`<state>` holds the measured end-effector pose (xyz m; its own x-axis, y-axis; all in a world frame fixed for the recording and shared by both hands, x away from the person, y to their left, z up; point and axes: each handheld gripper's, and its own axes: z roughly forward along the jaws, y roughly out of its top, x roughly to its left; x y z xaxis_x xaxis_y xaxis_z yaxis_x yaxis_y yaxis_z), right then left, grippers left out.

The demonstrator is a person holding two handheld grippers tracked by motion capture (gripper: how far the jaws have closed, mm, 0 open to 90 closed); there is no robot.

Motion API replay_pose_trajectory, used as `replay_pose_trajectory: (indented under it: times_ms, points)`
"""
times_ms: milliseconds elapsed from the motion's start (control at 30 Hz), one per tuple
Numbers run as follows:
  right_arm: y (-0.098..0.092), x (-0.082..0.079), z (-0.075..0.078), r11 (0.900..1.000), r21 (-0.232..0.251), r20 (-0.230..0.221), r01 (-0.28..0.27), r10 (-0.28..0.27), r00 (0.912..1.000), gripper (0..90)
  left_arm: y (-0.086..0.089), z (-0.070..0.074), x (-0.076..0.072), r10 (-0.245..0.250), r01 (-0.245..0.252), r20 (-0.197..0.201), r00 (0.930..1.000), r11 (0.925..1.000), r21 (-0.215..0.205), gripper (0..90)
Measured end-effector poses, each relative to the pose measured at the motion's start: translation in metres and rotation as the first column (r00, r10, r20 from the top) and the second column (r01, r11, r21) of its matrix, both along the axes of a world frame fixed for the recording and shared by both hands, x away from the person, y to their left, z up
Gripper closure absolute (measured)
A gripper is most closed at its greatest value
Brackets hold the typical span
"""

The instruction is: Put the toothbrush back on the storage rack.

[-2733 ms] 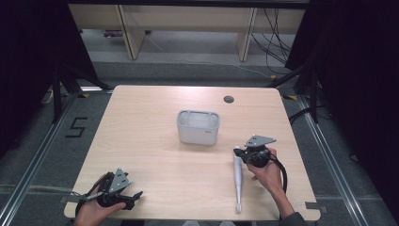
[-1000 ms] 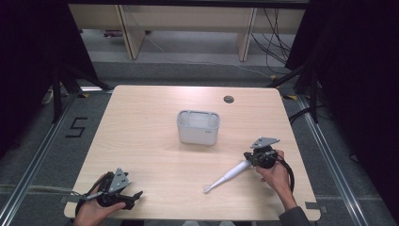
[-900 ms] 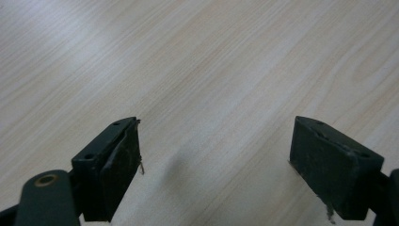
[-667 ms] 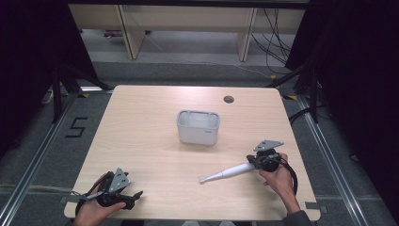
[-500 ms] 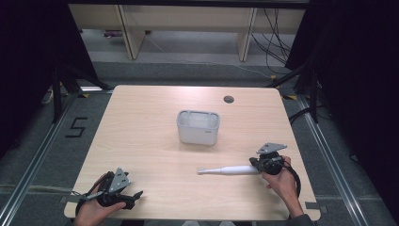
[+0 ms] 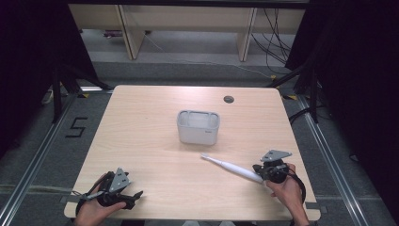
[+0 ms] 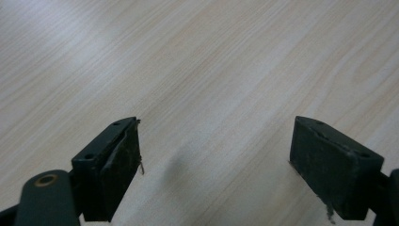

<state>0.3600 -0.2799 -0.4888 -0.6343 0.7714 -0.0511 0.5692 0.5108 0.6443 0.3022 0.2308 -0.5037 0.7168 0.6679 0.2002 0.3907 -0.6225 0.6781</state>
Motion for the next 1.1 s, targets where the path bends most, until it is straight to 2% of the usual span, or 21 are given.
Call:
replay_pose_trajectory:
  times_ms: [33,100,167,200,233,333,400,433,533,567,633,667,700,767,867,900,1000,1067,1100]
  points:
    - [0.0,-0.003,0.0,1.0,-0.008,0.001,-0.015,0.015,0.9999,90.0,0.0,0.0,0.0,-0.002,0.002,0.002,1.0,1.0,0.002,16.3]
    - [0.001,-0.007,0.0,1.0,-0.002,-0.015,0.001,-0.001,0.9999,90.0,0.0,0.0,0.0,-0.006,0.006,-0.003,1.0,1.0,0.004,16.3]
    - [0.001,-0.008,0.001,1.0,-0.01,-0.01,-0.003,0.003,0.9999,89.9,0.0,0.0,0.0,-0.006,0.006,-0.002,1.0,1.0,0.004,16.3]
    - [0.003,-0.013,0.002,1.0,0.003,-0.019,0.005,-0.005,0.9998,89.9,0.0,0.001,0.0,-0.003,0.003,0.004,1.0,1.0,0.004,16.2]
    - [0.003,-0.015,0.003,1.0,-0.007,-0.031,0.0,0.0,0.9995,89.9,0.0,0.001,0.0,-0.002,0.002,0.003,1.0,1.0,0.002,16.2]
    - [0.003,-0.017,0.003,0.999,-0.021,-0.021,-0.024,0.024,0.9995,89.9,0.0,0.0,0.0,-0.008,0.008,-0.002,1.0,0.9999,0.007,16.2]
    - [0.005,-0.02,0.001,1.0,-0.012,-0.003,-0.021,0.021,0.9998,89.9,0.0,0.0,0.0,-0.005,0.005,0.002,1.0,1.0,0.004,16.2]
    - [0.005,-0.021,0.002,0.999,-0.026,-0.013,-0.045,0.045,0.9989,89.9,0.0,0.001,0.0,-0.004,0.004,0.004,1.0,1.0,0.004,16.3]
    - [0.009,-0.026,0.0,0.999,-0.007,0.0,-0.033,0.033,0.9995,89.8,0.0,0.0,0.0,-0.008,0.008,-0.002,1.0,0.9999,0.006,16.3]
    - [0.01,-0.028,0.001,0.998,-0.016,-0.003,-0.053,0.053,0.9986,89.8,0.0,0.0,0.0,-0.005,0.005,0.0,1.0,1.0,0.006,16.2]
    - [0.01,-0.029,0.001,0.999,-0.013,-0.008,-0.051,0.051,0.9987,89.9,0.0,0.001,0.0,-0.004,0.004,0.004,1.0,1.0,0.004,16.3]
    - [0.011,-0.031,0.003,0.999,-0.008,-0.03,-0.048,0.048,0.9984,89.9,0.0,0.0,0.0,-0.005,0.005,0.0,1.0,1.0,0.004,16.2]
    - [0.012,-0.032,0.001,0.998,-0.009,-0.005,-0.059,0.059,0.9982,89.9,0.0,0.001,0.0,-0.011,0.011,-0.002,0.9999,0.9999,0.01,16.2]
    - [0.014,-0.034,0.001,0.998,-0.008,-0.007,-0.066,0.066,0.9978,89.9,0.0,0.001,0.0,-0.008,0.008,-0.002,1.0,0.9999,0.008,16.3]
    - [0.017,-0.037,0.002,0.997,-0.013,-0.029,-0.075,0.074,0.9968,89.9,0.0,0.0,0.0,-0.006,0.006,0.0,1.0,1.0,0.003,16.2]
    - [0.018,-0.037,0.001,0.997,-0.009,-0.014,-0.077,0.077,0.997,89.9,0.0,0.001,0.0,-0.01,0.01,-0.004,0.9999,0.9999,0.008,16.3]
    - [0.02,-0.04,0.001,0.997,-0.009,-0.019,-0.076,0.076,0.997,89.9,0.0,0.0,0.0,-0.005,0.005,0.001,1.0,1.0,0.003,16.2]
    - [0.022,-0.041,0.001,0.996,-0.01,-0.023,-0.087,0.086,0.996,89.9,-0.001,0.0,0.0,0.004,-0.004,-0.009,0.9999,1.0,0.0,16.2]
    - [0.024,-0.043,0.002,0.997,0.004,-0.042,-0.077,0.077,0.9962,89.9,0.0,0.001,0.0,-0.01,0.01,-0.002,0.9999,0.9999,0.008,16.2]
